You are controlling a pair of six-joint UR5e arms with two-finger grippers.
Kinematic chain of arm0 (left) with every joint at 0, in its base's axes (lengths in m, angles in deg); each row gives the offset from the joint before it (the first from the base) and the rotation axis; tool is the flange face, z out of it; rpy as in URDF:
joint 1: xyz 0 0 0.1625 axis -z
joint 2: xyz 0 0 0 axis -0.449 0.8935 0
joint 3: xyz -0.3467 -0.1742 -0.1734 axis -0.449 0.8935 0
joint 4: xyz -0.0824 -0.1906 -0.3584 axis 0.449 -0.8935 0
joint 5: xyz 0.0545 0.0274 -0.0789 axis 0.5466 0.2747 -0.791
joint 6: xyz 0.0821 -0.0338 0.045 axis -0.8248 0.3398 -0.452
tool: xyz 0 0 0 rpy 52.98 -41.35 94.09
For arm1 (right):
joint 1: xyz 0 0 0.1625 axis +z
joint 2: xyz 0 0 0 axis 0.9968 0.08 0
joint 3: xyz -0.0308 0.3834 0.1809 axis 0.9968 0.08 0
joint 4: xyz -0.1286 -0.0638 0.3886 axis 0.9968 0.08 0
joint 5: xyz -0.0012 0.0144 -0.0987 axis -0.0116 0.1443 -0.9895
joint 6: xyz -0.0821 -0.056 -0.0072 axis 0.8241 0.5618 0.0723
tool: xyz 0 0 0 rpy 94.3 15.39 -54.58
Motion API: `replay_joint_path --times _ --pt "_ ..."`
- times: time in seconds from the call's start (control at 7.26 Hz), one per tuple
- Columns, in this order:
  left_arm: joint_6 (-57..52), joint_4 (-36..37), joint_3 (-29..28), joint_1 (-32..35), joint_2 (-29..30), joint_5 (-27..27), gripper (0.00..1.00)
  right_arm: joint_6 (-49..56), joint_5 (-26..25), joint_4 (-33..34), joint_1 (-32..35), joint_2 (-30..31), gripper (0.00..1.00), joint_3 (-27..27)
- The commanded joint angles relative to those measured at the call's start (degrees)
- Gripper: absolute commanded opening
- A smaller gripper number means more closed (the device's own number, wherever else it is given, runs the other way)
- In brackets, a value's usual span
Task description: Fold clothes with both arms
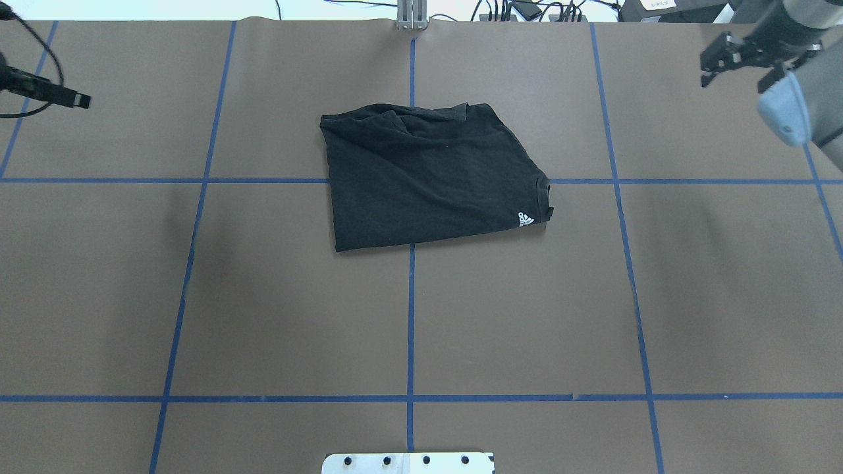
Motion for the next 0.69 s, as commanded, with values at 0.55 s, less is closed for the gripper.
replay_joint_path --times 0.55 --pt "-15.14 21.60 7.65 12.64 -7.98 -7.56 1.00 23.42 11.55 1.04 13.52 17.81 1.00 -7.14"
